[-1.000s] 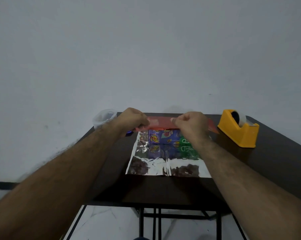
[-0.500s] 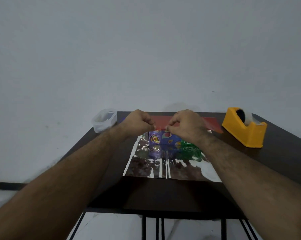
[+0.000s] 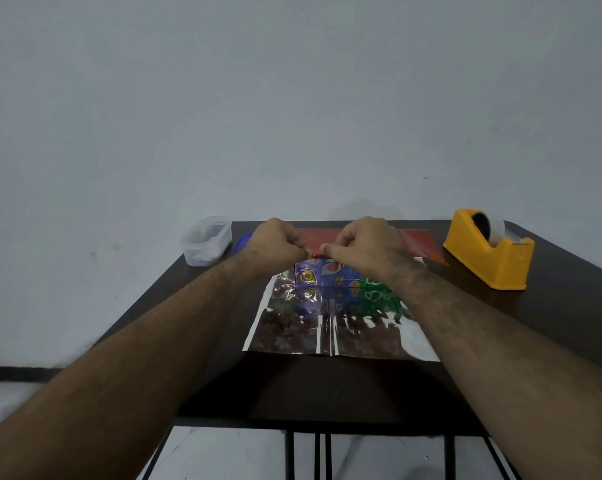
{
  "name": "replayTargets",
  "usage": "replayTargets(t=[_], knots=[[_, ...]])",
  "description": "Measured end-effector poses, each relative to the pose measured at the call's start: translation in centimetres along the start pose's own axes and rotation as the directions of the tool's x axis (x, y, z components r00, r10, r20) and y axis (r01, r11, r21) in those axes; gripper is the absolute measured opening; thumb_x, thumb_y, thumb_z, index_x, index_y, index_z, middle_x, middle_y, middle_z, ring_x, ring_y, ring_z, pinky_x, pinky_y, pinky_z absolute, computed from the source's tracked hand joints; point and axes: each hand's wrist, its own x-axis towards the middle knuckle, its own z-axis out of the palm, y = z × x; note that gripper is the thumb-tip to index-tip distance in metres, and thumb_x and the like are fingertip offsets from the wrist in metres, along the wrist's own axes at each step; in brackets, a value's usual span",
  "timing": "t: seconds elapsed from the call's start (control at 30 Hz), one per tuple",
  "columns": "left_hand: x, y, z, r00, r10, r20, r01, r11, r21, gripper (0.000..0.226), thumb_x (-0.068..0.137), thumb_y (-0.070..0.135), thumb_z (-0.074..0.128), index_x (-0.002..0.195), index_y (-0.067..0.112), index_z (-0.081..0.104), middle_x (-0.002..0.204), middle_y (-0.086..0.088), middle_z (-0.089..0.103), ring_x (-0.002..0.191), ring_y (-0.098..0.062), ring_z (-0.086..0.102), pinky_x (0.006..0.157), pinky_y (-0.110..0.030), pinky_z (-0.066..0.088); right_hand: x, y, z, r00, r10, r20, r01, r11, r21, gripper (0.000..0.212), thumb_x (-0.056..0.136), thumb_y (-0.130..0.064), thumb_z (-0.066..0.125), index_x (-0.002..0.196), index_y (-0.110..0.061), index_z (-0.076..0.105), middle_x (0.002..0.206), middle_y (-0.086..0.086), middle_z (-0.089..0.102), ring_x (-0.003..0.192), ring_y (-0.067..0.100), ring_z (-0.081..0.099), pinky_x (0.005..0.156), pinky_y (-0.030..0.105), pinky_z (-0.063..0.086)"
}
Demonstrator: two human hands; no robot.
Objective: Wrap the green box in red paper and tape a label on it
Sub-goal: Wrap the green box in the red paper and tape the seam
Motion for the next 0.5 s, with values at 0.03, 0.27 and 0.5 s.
replayTargets(t=[0.03, 0.27, 0.5], knots=[[0.0, 0.1, 0.0, 1.000, -0.006, -0.004, 0.006, 1.000, -0.001, 0.033, 0.085, 0.005, 0.080, 0.057, 0.011, 0.063, 0.042, 0.016, 0.049, 0.041, 0.002, 0.046, 0.048, -0.017, 0.040, 0.2, 0.0, 0.0, 1.000, 0.008, 0.010, -0.008, 1.000, -0.009, 0.034, 0.080, -0.060, 0.081, 0.070, -0.028, 0.080, 0.065, -0.019, 0.068, 0.070, -0.001, 0.063, 0.083, 0.037, 0.060], [-0.3, 1.2, 0.3, 0.991, -0.098, -0.091, 0.100, 0.995, 0.025, 0.033, 0.076, 0.019, 0.082, 0.052, 0.010, 0.062, 0.041, 0.008, 0.045, 0.036, -0.006, 0.038, 0.042, -0.018, 0.031, 0.9, -0.5, -0.3, 0.987, 0.142, 0.079, -0.145, 0.989, 0.039, 0.021, 0.076, -0.042, 0.090, 0.069, -0.026, 0.079, 0.062, -0.015, 0.070, 0.062, 0.005, 0.065, 0.079, 0.037, 0.062], [-0.3, 2.9, 0.5, 0.964, -0.208, -0.164, 0.229, 0.966, 0.120, 0.033, 0.065, 0.032, 0.085, 0.060, 0.009, 0.062, 0.052, 0.002, 0.053, 0.048, -0.016, 0.049, 0.047, -0.020, 0.035, 2.1, -1.8, -0.9, 0.946, 0.275, 0.172, -0.276, 0.961, -0.018, 0.019, 0.070, -0.032, 0.094, 0.074, -0.020, 0.080, 0.069, -0.005, 0.076, 0.064, 0.016, 0.075, 0.071, 0.039, 0.067]])
